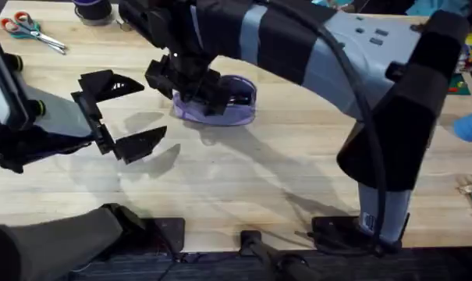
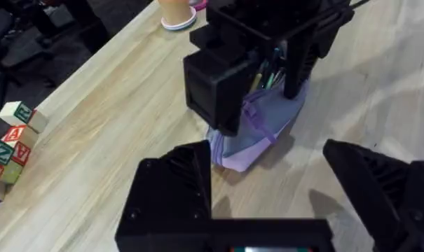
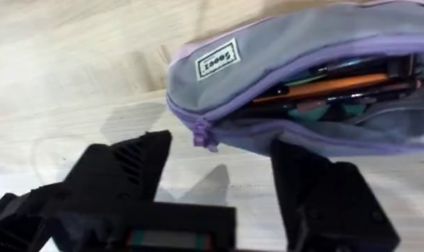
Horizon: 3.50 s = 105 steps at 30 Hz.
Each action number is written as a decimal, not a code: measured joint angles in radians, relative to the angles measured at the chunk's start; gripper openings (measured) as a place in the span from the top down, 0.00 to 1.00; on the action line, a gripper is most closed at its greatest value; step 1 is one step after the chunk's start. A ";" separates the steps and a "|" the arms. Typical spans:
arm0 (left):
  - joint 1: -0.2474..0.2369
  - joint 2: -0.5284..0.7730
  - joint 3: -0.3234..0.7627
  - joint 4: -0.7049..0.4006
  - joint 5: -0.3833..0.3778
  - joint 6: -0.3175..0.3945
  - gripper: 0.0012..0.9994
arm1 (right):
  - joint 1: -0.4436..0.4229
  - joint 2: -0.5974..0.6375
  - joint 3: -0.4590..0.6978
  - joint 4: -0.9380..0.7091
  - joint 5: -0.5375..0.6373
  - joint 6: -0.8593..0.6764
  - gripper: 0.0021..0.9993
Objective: Unzip the bag, pick up the pens from the table one at a time and place them inside, then zip the bag closed.
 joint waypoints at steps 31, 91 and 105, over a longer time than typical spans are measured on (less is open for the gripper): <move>0.000 0.000 0.000 0.000 0.000 0.000 0.01 | -0.047 0.014 0.000 -0.029 -0.030 -0.037 0.97; -0.246 0.054 -0.001 0.804 0.048 -0.635 0.01 | -0.090 -0.092 0.000 -0.009 -0.049 -0.142 0.97; -0.289 0.317 -0.001 0.958 0.064 -0.791 0.01 | -0.090 -0.092 0.000 -0.010 -0.049 -0.145 0.97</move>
